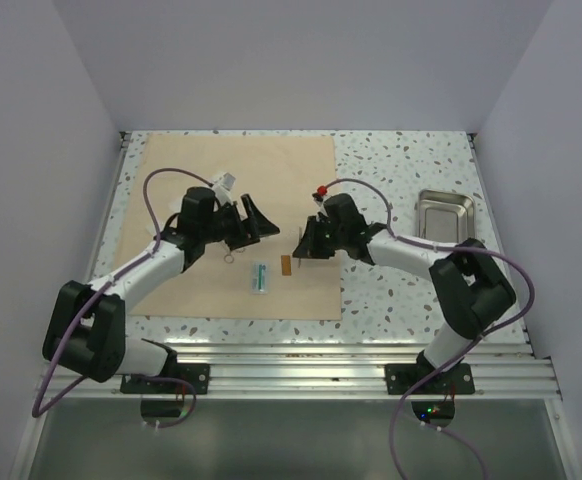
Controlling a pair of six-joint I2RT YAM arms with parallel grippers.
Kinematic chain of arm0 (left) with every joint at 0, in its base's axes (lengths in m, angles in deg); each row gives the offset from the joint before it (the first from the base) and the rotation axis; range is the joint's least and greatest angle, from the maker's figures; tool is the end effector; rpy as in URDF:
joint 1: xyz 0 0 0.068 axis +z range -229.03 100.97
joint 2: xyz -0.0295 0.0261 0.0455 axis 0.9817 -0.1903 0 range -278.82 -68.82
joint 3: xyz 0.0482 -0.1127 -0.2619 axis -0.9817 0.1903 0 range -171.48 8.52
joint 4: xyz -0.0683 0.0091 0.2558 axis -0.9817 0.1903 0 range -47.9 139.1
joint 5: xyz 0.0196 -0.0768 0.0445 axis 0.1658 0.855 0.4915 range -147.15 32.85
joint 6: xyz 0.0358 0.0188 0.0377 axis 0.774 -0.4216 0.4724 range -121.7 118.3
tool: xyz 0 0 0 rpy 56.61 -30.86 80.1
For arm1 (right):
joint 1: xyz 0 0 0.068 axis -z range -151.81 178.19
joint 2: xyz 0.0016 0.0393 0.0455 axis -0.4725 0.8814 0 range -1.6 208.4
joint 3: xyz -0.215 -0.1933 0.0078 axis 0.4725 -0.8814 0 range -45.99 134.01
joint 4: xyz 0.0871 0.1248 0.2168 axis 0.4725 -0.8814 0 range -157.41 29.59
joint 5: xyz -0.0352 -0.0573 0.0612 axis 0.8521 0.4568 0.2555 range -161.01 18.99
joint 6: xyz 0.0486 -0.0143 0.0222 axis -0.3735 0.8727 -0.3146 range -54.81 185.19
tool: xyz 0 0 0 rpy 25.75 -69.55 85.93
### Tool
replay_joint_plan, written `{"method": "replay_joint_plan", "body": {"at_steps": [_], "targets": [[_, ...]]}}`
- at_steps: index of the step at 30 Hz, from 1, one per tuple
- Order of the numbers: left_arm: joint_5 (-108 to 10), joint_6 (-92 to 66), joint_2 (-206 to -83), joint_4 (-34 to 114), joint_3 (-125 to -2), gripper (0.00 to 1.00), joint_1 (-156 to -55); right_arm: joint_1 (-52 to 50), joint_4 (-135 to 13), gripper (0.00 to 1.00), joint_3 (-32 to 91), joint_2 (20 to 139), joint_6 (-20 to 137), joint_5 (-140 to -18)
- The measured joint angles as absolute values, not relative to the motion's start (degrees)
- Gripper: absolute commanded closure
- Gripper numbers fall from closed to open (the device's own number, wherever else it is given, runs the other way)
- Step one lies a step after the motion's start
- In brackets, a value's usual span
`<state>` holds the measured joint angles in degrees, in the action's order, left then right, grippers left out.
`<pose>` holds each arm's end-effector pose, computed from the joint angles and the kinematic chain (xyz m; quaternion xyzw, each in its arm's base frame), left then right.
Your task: Prepare the surgical pack
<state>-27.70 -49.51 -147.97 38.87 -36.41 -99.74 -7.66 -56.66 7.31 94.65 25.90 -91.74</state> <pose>0.2723 -0.1226 0.2442 -0.0756 0.8476 -0.4510 0.2691 0.2823 0.2205 0.1982 -0.0506 0.8905 0.3861 0.2353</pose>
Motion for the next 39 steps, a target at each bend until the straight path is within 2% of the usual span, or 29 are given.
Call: {"method": "replay_joint_plan", "body": {"at_steps": [5,11,14,20,23,27,30,32,39], "targets": [[-35.2,-45.5,-144.4,46.9,-37.5,0.16,-98.3,-1.4,-77.5,1.0,13.8,90.9,35.9,-72.9],[-43.0,-42.6,-143.2,53.3,-38.0,0.16,-97.7,14.0,-92.0,1.0,20.6,89.8,46.9,-54.0],[-45.9,-42.4,-143.7,55.8,-38.0,0.17,-96.8,21.3,-95.5,1.0,23.6,93.4,49.9,-48.9],[-49.9,-41.8,-147.0,60.3,-38.2,0.18,-95.7,24.5,-99.4,1.0,25.6,102.0,52.5,-45.8],[-51.6,-41.4,-147.7,62.3,-38.3,0.18,-95.3,26.3,-100.6,0.94,25.6,103.6,52.8,-46.6],[-53.5,-41.3,-148.6,64.3,-39.6,0.18,-94.4,28.2,-101.1,0.7,25.7,103.9,52.7,-47.3],[-54.7,-41.3,-149.8,65.3,-40.7,0.18,-93.7,28.4,-101.3,0.58,26.1,103.9,52.7,-48.5],[-55.1,-41.3,-150.4,65.7,-41.0,0.19,-93.3,28.2,-101.3,0.53,26.3,103.9,52.8,-49.5],[-58.9,-41.5,-154.1,69.0,-44.1,0.24,-92.7,26.9,-102.8,0.52,27.0,99.8,52.6,-50.2]]}}
